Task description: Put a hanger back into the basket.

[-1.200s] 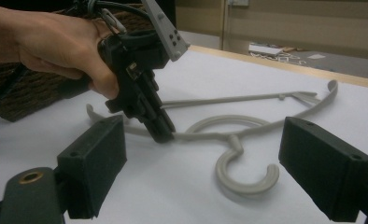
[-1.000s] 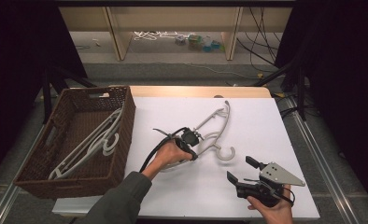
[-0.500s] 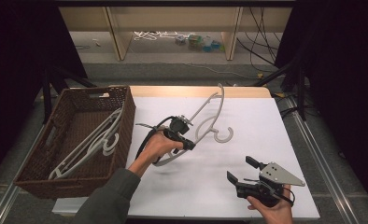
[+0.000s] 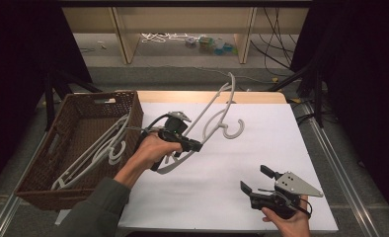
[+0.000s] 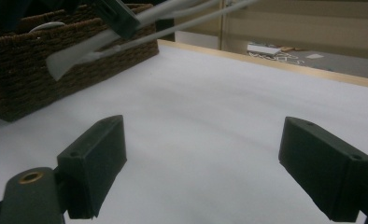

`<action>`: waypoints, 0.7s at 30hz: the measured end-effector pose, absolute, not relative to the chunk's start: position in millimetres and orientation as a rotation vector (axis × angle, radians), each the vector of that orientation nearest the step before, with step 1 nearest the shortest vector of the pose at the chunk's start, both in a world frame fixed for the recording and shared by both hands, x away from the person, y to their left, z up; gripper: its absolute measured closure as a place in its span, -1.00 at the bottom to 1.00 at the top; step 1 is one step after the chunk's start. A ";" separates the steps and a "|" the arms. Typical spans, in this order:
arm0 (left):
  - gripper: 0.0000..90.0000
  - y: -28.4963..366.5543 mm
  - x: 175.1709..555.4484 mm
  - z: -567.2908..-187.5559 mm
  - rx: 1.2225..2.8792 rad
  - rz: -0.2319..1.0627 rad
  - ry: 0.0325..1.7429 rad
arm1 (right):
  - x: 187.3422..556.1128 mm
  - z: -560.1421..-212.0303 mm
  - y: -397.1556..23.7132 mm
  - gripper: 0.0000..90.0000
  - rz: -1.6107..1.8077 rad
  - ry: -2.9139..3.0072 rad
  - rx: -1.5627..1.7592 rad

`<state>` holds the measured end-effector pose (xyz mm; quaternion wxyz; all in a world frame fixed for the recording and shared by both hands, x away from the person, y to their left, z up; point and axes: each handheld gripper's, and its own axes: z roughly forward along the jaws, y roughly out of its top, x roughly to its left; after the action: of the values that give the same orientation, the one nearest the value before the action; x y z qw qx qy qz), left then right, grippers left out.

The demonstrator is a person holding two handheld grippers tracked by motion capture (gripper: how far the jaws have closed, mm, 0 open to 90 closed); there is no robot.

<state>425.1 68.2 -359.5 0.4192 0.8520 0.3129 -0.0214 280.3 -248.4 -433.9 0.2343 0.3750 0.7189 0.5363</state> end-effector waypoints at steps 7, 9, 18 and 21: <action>0.82 93.0 407.7 -337.7 2.097 -0.039 0.770 | 281.1 -435.3 -247.2 -0.65 1.482 1.962 1.030; 0.82 99.5 402.6 -331.4 2.090 -0.027 0.768 | 281.1 -435.2 -247.4 -0.65 1.480 1.960 1.031; 0.82 122.3 391.2 -305.1 2.070 0.026 0.767 | 280.2 -434.6 -247.5 -0.65 1.458 1.973 1.047; 0.82 129.3 388.9 -298.4 2.063 0.038 0.768 | 280.4 -434.4 -248.0 -0.65 1.457 1.971 1.044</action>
<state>388.9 129.3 -298.4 0.4527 0.8355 0.3111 0.0152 280.4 -248.0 -434.4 0.2363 0.3808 0.7188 0.5315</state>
